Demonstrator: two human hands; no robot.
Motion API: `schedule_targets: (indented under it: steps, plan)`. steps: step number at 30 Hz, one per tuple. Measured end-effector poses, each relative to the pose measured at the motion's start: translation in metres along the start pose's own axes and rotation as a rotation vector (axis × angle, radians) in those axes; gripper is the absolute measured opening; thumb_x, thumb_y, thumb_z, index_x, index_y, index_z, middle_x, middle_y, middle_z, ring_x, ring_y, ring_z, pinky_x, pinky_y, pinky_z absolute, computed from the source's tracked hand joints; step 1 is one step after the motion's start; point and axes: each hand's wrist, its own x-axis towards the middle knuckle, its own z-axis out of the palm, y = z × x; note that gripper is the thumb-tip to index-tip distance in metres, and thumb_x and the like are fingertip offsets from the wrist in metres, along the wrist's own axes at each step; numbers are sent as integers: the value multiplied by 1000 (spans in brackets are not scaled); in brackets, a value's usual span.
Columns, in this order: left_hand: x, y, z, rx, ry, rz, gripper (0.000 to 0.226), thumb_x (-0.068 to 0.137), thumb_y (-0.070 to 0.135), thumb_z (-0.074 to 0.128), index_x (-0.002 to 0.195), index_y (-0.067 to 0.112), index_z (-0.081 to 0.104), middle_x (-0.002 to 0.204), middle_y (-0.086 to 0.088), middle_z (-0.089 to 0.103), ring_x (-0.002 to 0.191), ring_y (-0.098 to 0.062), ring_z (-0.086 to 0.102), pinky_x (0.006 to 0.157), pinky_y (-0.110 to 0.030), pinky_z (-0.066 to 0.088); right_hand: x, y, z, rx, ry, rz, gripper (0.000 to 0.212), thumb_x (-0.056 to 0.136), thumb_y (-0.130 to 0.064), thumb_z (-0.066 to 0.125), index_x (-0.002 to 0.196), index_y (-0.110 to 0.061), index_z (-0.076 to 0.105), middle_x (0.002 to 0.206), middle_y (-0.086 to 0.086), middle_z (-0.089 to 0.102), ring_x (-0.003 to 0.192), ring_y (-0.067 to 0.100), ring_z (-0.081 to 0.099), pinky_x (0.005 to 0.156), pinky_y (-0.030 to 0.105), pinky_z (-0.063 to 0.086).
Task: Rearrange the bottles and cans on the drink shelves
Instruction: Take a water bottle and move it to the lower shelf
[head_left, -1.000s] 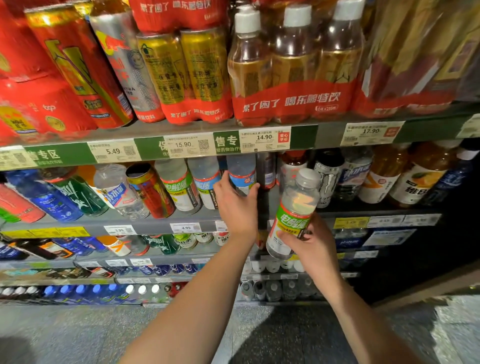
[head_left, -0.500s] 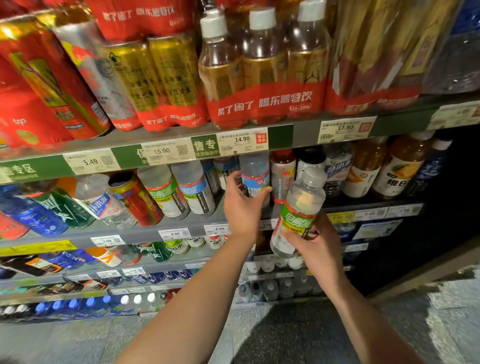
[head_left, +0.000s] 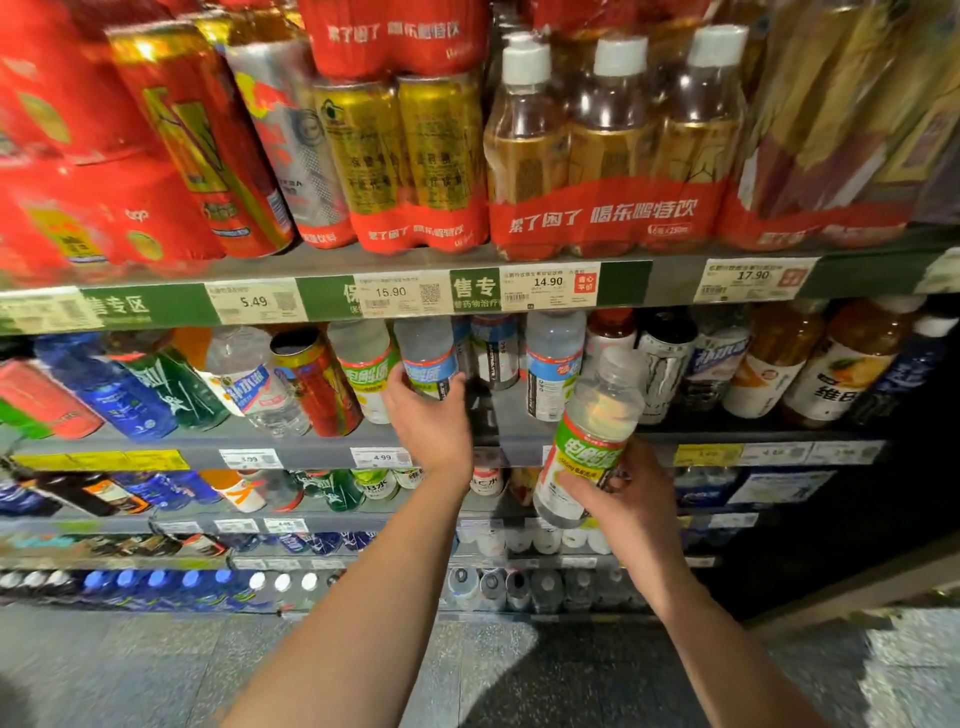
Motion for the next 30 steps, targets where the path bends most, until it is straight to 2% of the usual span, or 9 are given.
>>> schedule_targets:
  steps: [6, 13, 17, 19, 20, 22, 23, 27, 30]
  plan:
    - [-19, -4, 3, 12, -99, 113, 69, 70, 35, 90, 127, 11, 58, 121, -2, 64, 113, -19, 60, 98, -38, 50, -4, -1, 9, -4, -14, -12, 52, 71, -23, 89, 108, -46, 59, 101, -27, 71, 94, -4, 68, 79, 22, 52]
    - [-20, -1, -1, -102, -340, 89, 72, 65, 38, 93, 125, 18, 58, 115, 4, 66, 103, -9, 64, 89, -22, 52, -7, -4, 16, 2, -20, -56, 53, 72, -15, 89, 113, -34, 62, 103, -13, 74, 95, 7, 70, 84, 29, 55]
    - [-4, -17, -40, -174, -118, 76, 45, 79, 31, 85, 114, 11, 63, 100, 4, 61, 91, 5, 59, 82, -7, 44, -7, -15, 33, -25, -18, -89, 53, 71, -19, 90, 116, -28, 64, 101, -18, 73, 92, -1, 68, 77, 14, 51]
    - [11, -25, -59, -143, 10, 101, 42, 83, 27, 82, 115, 8, 62, 106, 0, 57, 96, -6, 59, 83, -8, 43, -5, -22, 49, -9, -46, -89, 57, 70, -21, 90, 120, -27, 63, 106, -18, 73, 97, 0, 68, 81, 15, 52]
    - [19, -28, -64, -129, 44, 106, 45, 83, 26, 82, 118, 8, 60, 110, -4, 58, 101, -16, 61, 87, -16, 47, -3, -24, 58, 5, -61, -83, 63, 67, -24, 91, 122, -26, 61, 111, -14, 73, 101, 3, 68, 86, 20, 54]
    - [32, -29, -69, -112, 38, 75, 57, 82, 26, 83, 129, 8, 56, 121, -8, 61, 110, -23, 62, 97, -30, 51, 4, -31, 77, 27, -60, -63, 72, 59, -35, 92, 123, -29, 58, 119, -6, 70, 107, 11, 69, 94, 37, 57]
    - [38, -28, -71, -98, 12, 55, 64, 82, 27, 83, 135, 8, 54, 127, -7, 62, 115, -22, 62, 100, -30, 50, 8, -36, 88, 27, -54, -72, 72, 57, -38, 91, 120, -31, 58, 120, -5, 69, 108, 13, 69, 95, 42, 56]
    - [53, -28, -73, -10, -67, 87, 74, 79, 35, 84, 142, 15, 52, 137, -2, 62, 124, -18, 59, 107, -33, 46, 20, -53, 128, -93, 14, -191, 60, 65, -32, 90, 116, -28, 60, 116, -7, 71, 105, 4, 68, 92, 29, 55]
    - [58, -27, -78, 33, -96, 129, 68, 79, 32, 84, 139, 15, 57, 133, -2, 63, 123, -18, 58, 95, -19, 36, 28, -62, 155, -189, 47, -239, 61, 70, -28, 89, 123, -24, 59, 115, -11, 69, 105, 0, 65, 88, 20, 53]
